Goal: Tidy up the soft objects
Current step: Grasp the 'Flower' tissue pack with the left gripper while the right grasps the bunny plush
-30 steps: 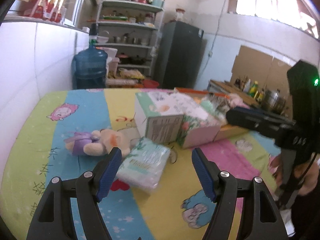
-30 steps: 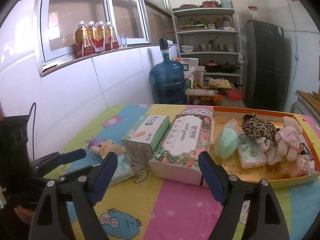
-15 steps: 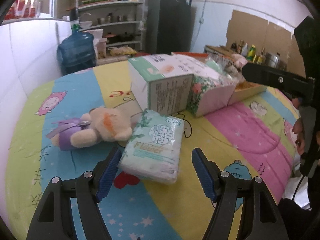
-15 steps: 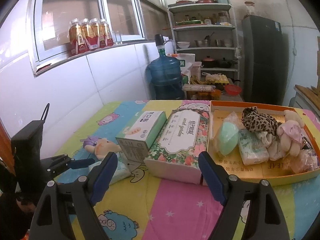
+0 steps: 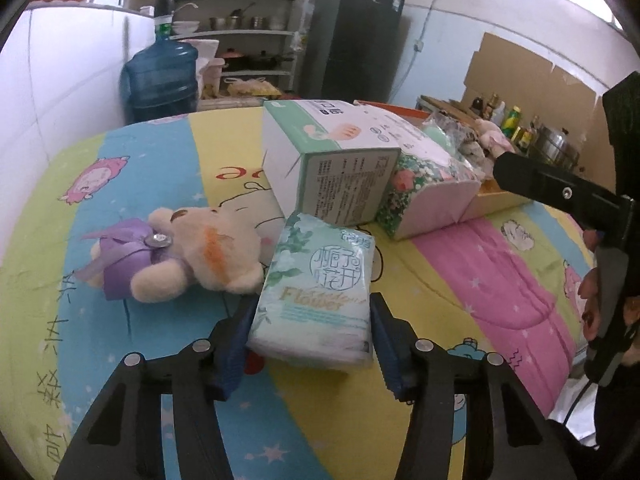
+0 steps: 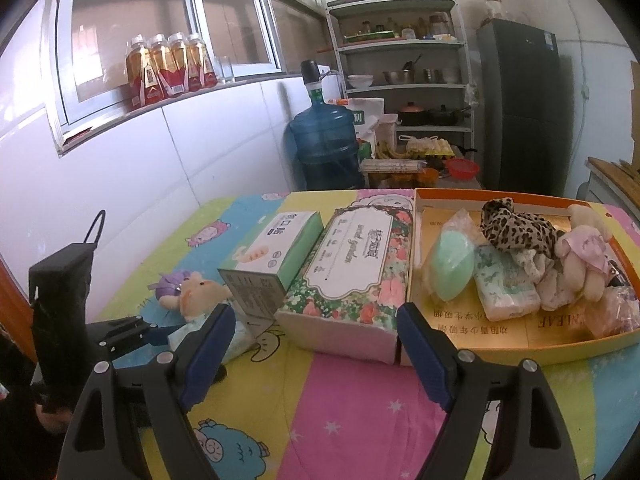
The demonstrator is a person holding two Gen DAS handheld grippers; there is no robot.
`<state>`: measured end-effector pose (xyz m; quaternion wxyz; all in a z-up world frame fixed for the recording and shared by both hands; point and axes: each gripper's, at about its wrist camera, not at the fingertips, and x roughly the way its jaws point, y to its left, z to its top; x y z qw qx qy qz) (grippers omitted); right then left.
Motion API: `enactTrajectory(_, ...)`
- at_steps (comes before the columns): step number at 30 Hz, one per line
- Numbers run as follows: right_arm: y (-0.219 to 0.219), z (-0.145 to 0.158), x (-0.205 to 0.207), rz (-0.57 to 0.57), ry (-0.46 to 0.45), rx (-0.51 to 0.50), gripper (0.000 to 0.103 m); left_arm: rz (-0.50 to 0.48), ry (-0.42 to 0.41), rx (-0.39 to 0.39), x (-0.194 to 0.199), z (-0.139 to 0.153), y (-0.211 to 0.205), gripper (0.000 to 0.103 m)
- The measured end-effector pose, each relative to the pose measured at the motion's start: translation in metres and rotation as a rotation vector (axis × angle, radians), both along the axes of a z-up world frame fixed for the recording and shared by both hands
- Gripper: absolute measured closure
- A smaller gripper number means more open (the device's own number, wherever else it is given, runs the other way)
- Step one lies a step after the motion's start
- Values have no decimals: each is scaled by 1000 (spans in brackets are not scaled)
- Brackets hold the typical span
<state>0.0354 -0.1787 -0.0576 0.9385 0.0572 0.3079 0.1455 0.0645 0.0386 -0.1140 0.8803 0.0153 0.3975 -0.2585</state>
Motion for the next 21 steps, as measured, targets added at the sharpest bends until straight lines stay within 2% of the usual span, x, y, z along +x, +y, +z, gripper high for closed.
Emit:
enactTrajectory(7, 5, 0, 2, 11, 6, -4, 21, 13, -31, -46, -12, 5, 6, 51)
enactTrajectory(11, 12, 2, 2, 47, -3, -5, 21, 57, -64, -83, -26, 15, 17, 51)
enactTrajectory(17, 36, 7, 1, 154, -16, 11, 21, 206, -158, -127, -48, 43, 55, 51)
enactTrajectory(21, 66, 4, 5, 256, -5, 12, 21, 342, -227, -79, -52, 52, 80, 51)
